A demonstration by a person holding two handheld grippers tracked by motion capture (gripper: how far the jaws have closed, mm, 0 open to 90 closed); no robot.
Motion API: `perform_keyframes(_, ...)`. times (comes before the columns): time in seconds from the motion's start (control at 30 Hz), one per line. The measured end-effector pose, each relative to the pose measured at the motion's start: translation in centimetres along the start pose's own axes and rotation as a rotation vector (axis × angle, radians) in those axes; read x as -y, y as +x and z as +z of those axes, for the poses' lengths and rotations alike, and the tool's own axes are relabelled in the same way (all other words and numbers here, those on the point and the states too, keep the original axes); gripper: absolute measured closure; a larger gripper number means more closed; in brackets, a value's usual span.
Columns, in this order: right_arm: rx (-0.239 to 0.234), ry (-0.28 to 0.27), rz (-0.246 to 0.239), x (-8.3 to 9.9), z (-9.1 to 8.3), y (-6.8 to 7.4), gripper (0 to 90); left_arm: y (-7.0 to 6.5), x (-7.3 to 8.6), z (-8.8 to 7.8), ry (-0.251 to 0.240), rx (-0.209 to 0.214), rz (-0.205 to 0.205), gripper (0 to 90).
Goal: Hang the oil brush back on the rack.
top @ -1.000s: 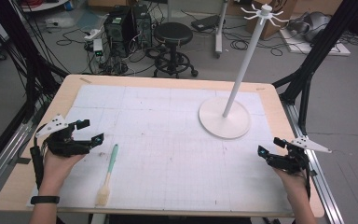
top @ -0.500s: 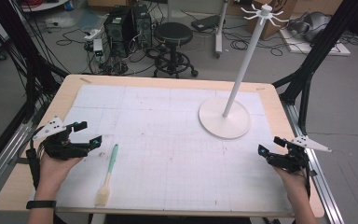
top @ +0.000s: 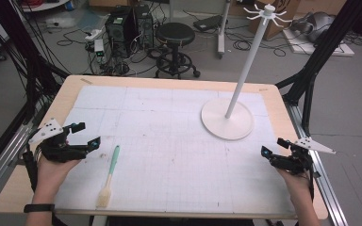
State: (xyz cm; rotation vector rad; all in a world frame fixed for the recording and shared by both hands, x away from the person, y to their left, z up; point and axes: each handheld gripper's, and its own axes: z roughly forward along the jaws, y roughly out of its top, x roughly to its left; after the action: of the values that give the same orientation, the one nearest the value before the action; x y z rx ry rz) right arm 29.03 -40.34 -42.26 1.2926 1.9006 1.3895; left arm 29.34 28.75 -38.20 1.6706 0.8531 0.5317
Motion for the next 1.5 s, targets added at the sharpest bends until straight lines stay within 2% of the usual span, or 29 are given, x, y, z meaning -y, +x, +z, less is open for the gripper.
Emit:
perform_keyframes(0.17,0.006,0.0,0.0,0.0,0.0,-0.1,11.5,-0.4,-0.1,-0.2,-0.001,0.007,-0.007,13.3)
perform_keyframes(0.37,0.007,0.002,-0.002,0.0,-0.1,-0.1,11.6,-1.7,0.2,-1.0,0.024,0.022,-0.013,13.3)
perform_keyframes(0.4,0.007,-0.002,-0.002,0.0,-0.1,-0.1,11.6,-2.1,0.3,-1.3,0.051,0.011,-0.02,13.3)
perform_keyframes(0.43,0.007,-0.002,-0.002,0.0,-0.1,-0.1,11.6,-2.1,0.3,-1.3,0.051,0.011,-0.02,13.3)
perform_keyframes(0.47,0.008,-0.002,-0.004,0.0,-0.2,-0.2,11.6,-2.6,0.5,-1.5,0.08,0.0,-0.016,13.3)
perform_keyframes(0.5,0.007,-0.002,-0.003,0.1,-0.2,-0.2,11.6,-2.6,0.5,-1.5,0.08,0.0,-0.016,13.3)
perform_keyframes(0.6,0.007,-0.001,0.001,0.1,-0.2,-0.1,11.6,-3.6,0.8,-1.9,0.131,-0.012,-0.017,13.4)
perform_keyframes(0.7,0.006,-0.001,-0.007,0.1,-0.3,-0.2,11.6,-4.0,1.2,-1.9,0.152,-0.018,-0.022,14.2)
perform_keyframes(0.73,0.007,-0.004,-0.001,0.1,-0.3,-0.2,11.6,-4.2,1.5,-1.9,0.175,-0.017,-0.028,15.1)
perform_keyframes(0.83,0.009,0.0,0.0,0.1,-0.4,-0.2,11.7,-4.4,2.1,-1.8,0.204,-0.026,-0.042,15.2)
perform_keyframes(0.87,0.012,0.005,-0.005,0.1,-0.3,-0.3,11.7,-4.6,2.5,-1.7,0.227,-0.026,-0.056,16.2)
perform_keyframes(0.93,0.013,0.006,0.0,0.2,-0.3,-0.4,11.7,-4.6,3.0,-1.6,0.246,-0.019,-0.054,16.2)
perform_keyframes(1.1,0.014,0.003,-0.006,0.2,-0.3,-0.4,11.7,-4.9,3.6,-1.4,0.275,-0.012,-0.062,17.2)
perform_keyframes(1.2,0.015,0.005,-0.008,0.2,-0.3,-0.3,11.7,-5.3,4.0,-1.1,0.304,0.016,-0.053,22.3)
perform_keyframes(1.27,0.015,0.007,-0.006,0.2,-0.3,-0.3,11.7,-5.5,4.1,-1.0,0.313,0.014,-0.058,22.5)
perform_keyframes(1.37,0.013,0.002,-0.006,0.1,-0.3,-0.3,11.7,-5.7,4.5,-0.8,0.354,0.016,-0.046,23.6)
perform_keyframes(1.5,0.013,0.001,-0.008,0.1,-0.3,-0.3,11.7,-6.0,4.9,-0.4,0.386,0.006,-0.051,28.8)
